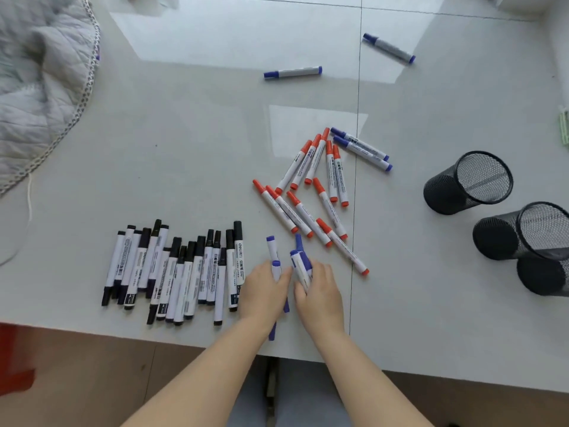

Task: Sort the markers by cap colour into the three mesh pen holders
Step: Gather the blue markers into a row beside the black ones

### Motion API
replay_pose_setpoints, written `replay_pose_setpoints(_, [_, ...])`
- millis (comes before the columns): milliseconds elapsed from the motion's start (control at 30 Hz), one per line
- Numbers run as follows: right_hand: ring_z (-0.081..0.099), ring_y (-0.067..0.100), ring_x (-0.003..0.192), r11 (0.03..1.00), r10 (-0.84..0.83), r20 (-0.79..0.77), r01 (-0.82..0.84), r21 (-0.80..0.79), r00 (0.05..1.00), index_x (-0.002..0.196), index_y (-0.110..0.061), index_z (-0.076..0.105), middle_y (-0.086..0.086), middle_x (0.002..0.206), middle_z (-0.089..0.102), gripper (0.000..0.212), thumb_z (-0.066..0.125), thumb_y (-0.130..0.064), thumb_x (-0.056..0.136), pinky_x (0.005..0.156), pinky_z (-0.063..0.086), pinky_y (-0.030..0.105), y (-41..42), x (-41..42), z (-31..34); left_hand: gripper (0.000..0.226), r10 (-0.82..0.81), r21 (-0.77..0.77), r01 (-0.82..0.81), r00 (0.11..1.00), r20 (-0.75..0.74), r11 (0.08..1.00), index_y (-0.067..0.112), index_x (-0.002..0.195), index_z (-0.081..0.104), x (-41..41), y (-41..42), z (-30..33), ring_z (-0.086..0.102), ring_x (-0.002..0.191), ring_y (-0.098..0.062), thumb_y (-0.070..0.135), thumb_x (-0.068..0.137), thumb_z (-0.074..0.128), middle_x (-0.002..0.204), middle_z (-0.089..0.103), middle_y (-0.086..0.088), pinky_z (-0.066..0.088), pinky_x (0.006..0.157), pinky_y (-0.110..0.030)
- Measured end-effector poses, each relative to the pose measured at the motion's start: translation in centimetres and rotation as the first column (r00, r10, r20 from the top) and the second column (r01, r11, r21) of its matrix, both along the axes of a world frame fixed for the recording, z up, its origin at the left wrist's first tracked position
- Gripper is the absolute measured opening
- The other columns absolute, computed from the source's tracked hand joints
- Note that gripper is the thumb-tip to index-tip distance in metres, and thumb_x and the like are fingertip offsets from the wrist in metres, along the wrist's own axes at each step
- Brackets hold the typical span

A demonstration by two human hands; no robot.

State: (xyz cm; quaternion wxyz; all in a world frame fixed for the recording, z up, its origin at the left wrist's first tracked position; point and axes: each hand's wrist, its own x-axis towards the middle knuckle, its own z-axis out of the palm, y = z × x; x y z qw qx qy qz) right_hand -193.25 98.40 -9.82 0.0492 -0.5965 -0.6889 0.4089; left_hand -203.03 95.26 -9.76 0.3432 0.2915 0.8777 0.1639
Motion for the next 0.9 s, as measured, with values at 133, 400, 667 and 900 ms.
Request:
replay_pose_setpoints(133, [0.047, 0.011, 0.090, 0.988, 0.097, 0.073, -0.105, 0.113, 0.993, 0.138, -0.017, 0.035, 0.002, 0.115, 0.047, 0.048, 0.045, -0.035, 0.094, 0.064, 0.041, 0.017, -0.6, -0.2, -0.8, 0.030, 0.018, 0.050, -0.015, 0.998, -0.061, 0.999, 0.013, 0.092, 0.053, 0.4, -0.2, -0.5, 0.055, 0.081, -0.022, 0.042, 0.088, 0.054, 0.091, 0.058, -0.005, 0.037, 0.064, -0.029])
replay_pose_setpoints(400, [0.056, 0.029, 0.096, 0.940, 0.063, 0.349, -0.173, 0.295, 0.935, 0.133, -0.007, 0.048, 0.011, 0.121, 0.057, 0.055, 0.062, -0.029, 0.085, 0.074, 0.050, 0.036, -1.1, 0.2, -1.1, 0.042, 0.085, 0.205, -0.098, 0.994, 0.072, 0.974, 0.012, 0.121, 0.052, 0.9, -0.4, 0.0, 0.056, 0.086, -0.009, 0.028, 0.084, 0.065, 0.104, 0.049, 0.002, 0.041, 0.078, -0.016])
replay_pose_setpoints(667, [0.049, 0.030, 0.124, 0.931, 0.138, 0.314, -0.231, 0.282, 0.939, 0.138, -0.010, 0.041, 0.010, 0.137, 0.049, 0.058, 0.059, -0.031, 0.087, 0.097, 0.044, 0.041, -1.1, 0.5, -1.6, 0.052, 0.020, 0.207, -0.029, 0.999, 0.045, 0.978, 0.017, 0.136, 0.044, 0.3, 0.2, -0.2, 0.047, 0.091, -0.008, 0.022, 0.088, 0.061, 0.104, 0.043, 0.002, 0.030, 0.082, -0.009])
replay_pose_setpoints(900, [0.001, 0.016, 0.145, 0.964, 0.186, 0.266, -0.228, 0.139, 0.946, 0.144, -0.024, -0.007, -0.004, 0.157, 0.007, 0.057, 0.026, -0.037, 0.099, 0.112, -0.001, 0.032, -2.2, 0.4, -2.7, 0.056, 0.079, 0.173, -0.082, 0.997, 0.022, 0.982, 0.014, 0.138, 0.041, 0.3, 0.3, -0.2, 0.048, 0.096, -0.008, 0.023, 0.087, 0.062, 0.112, 0.044, -0.001, 0.037, 0.088, -0.017])
